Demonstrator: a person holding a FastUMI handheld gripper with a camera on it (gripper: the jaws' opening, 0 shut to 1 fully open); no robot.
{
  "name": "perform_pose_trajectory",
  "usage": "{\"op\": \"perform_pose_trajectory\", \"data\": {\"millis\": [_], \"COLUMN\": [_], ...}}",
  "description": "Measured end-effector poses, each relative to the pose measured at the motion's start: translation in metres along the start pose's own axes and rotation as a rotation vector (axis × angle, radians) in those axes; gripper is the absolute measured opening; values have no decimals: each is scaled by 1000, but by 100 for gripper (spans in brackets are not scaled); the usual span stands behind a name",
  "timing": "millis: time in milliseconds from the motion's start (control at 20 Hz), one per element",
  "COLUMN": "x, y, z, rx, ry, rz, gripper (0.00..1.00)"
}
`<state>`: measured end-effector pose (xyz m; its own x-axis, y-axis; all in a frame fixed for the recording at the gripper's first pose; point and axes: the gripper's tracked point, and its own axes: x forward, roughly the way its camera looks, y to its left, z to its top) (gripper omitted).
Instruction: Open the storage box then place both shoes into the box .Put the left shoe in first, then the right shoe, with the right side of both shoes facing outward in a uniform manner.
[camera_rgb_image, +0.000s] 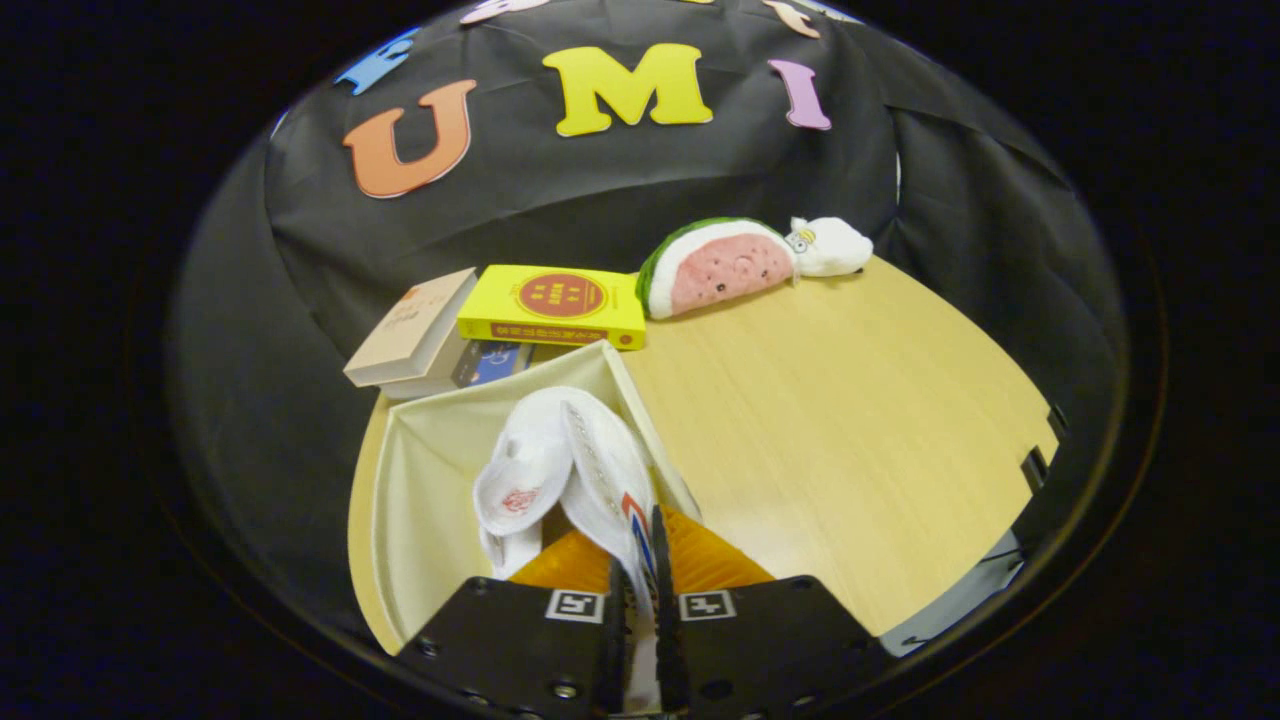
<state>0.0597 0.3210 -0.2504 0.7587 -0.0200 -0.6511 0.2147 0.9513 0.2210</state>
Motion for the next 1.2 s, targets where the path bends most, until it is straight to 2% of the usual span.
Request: {"op": "perform_pose_trajectory", "data": {"millis": [100,300,500,900,1200], "x": [-6,-29,-61,-148,-219], "y": [6,13,1,-46,-95], "z": [2,31,61,114,143], "rx": [-7,-39,-91,-191,-154], "ry": [-15,-103,-211,-411,-501], "rz": [40,93,98,92,105], "gripper": [49,87,95,96,96]}}
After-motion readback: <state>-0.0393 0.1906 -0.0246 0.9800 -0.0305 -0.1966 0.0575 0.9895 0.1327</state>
